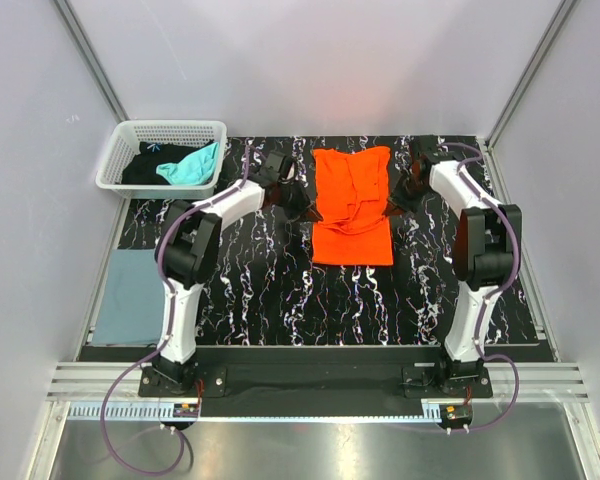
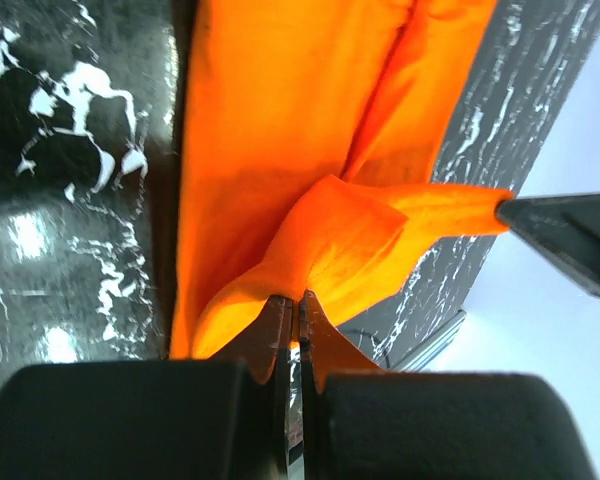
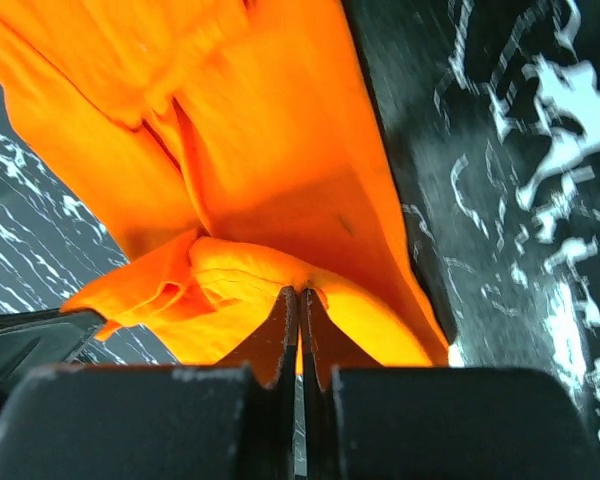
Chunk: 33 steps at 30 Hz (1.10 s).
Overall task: Fold and stack the t-shirts
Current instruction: Fold the tshirt
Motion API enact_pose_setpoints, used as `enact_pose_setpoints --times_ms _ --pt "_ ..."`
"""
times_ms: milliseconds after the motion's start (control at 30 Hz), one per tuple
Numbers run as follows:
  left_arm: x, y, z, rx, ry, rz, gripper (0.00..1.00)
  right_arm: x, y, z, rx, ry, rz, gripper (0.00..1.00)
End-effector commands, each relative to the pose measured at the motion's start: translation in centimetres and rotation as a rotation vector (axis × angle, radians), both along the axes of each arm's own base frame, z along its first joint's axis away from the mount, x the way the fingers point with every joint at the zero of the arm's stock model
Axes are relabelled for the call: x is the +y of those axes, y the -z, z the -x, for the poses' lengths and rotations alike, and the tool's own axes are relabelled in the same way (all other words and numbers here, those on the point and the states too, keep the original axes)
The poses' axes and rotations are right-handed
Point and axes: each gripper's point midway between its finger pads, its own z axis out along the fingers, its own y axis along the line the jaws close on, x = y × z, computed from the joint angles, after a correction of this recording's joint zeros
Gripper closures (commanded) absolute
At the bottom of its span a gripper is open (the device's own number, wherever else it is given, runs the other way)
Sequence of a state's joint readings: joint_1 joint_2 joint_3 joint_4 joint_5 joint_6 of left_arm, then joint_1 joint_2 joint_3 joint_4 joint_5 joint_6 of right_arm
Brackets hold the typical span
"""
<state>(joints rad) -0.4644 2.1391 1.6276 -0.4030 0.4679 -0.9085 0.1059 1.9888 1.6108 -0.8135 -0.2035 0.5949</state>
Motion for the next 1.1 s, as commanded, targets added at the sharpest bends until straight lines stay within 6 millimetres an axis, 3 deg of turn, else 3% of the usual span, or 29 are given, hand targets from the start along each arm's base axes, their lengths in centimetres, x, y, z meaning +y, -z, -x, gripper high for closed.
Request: enact_pose_setpoints --times_ms 0,167,500,533,633,700,800,833,867,900,967,1033,1067 --pt "-0.7 -2.9 -1.9 -0.056 0.028 0.072 1.00 0.1 -1.4 -2.1 -0.044 -0.039 -0.037 1.00" --pt "-0.6 -2.4 -4.0 -0.059 0.012 0.090 1.00 -0.5 -1.0 -3.1 -0.041 -0.030 -0.044 1.00" --pt "-1.0 -1.6 -5.0 -0.044 0.015 0.118 1.00 -2.2 -0.2 -3.9 -0.021 -0.010 -0.070 1.00" --pt "-0.9 -1.2 -5.1 -0.035 0.011 0.116 1.00 -2.1 0.1 -4.2 -0.020 -0.014 -0.074 0.99" --pt "-0.5 -0.6 -5.2 -0.029 0.004 0.107 0.98 -1.7 0.9 -4.9 -0.011 -0.038 -0.105 0.83" --pt "0.0 -0.3 -5.7 -0.043 -0.003 0.091 0.91 -1.7 1.4 -5.8 -0.015 -0.042 -0.107 0.74" --pt "1.8 0.1 -6.8 -0.092 -0.003 -0.011 0.81 -2.1 1.5 -8.5 -0.053 -0.050 -0.106 0.70" --pt "2.1 -1.2 -7.8 -0.154 0.019 -0.035 0.77 -2.1 1.4 -9.1 -0.057 -0.052 -0.113 0.69" --pt "3.1 -1.3 -8.5 -0.173 0.009 -0.078 0.71 -3.5 1.2 -9.9 -0.061 -0.025 -0.120 0.68" --pt "3.7 -1.3 -8.2 -0.159 0.016 -0.112 0.45 -4.5 0.5 -10.3 -0.045 -0.005 -0.115 0.65" --pt "4.6 -2.9 -8.8 -0.236 0.040 -0.162 0.41 -5.5 -0.2 -9.5 -0.016 -0.020 -0.068 0.56" --pt "5.2 -5.6 -8.1 -0.296 0.061 -0.180 0.37 -5.8 -1.9 -8.6 -0.032 -0.035 -0.026 0.53" --pt "5.3 -5.1 -7.1 -0.287 0.077 -0.196 0.36 -5.7 -2.4 -8.0 -0.037 -0.044 -0.018 0.52"
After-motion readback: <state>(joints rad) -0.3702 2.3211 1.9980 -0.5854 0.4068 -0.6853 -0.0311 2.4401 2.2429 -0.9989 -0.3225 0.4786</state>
